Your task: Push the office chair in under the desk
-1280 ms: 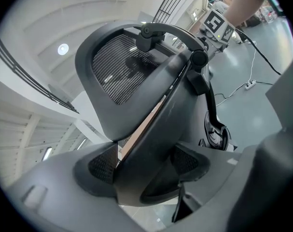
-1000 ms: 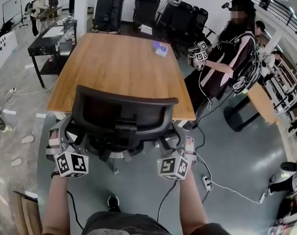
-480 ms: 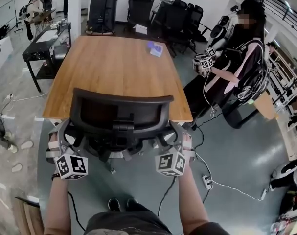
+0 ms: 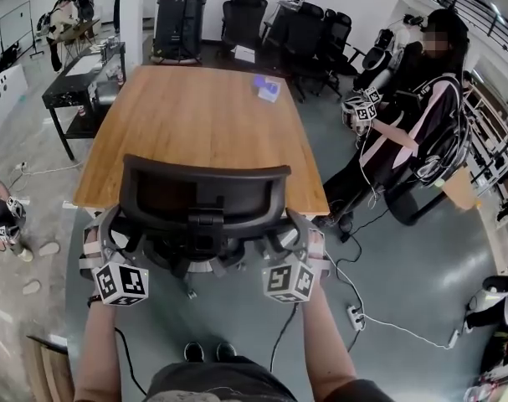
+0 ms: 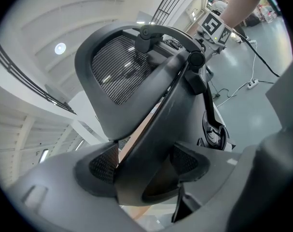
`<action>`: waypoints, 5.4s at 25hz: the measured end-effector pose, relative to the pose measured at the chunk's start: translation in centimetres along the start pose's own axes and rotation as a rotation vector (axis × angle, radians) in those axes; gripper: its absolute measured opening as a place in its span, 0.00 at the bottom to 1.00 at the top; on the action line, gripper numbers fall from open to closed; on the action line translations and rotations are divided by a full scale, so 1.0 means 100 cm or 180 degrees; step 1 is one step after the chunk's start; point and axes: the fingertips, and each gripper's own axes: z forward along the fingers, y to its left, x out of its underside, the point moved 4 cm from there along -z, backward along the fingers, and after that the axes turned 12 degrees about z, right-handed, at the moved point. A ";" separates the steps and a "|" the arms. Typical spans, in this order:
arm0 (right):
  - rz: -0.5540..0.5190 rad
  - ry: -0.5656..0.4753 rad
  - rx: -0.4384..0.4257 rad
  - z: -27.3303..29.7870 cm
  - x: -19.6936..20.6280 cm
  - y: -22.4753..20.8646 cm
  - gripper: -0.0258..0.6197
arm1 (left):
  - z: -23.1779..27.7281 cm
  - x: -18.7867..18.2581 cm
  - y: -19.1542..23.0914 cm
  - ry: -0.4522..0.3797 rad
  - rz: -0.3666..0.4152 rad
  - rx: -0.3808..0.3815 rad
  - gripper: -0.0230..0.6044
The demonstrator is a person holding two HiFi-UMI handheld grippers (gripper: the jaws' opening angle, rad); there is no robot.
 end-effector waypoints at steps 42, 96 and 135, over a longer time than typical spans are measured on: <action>0.0280 -0.0196 0.0195 -0.057 -0.014 0.025 0.38 | -0.060 -0.010 -0.021 -0.0277 -0.0466 -0.0017 0.11; 0.0669 -0.0725 -0.0225 -0.401 0.041 0.072 0.03 | -0.391 -0.197 -0.147 -0.0368 -0.0867 -0.0377 0.06; 0.1616 -0.0953 -0.0271 -0.537 -0.034 0.161 0.03 | -0.542 -0.152 -0.168 -0.1058 -0.2298 -0.0059 0.06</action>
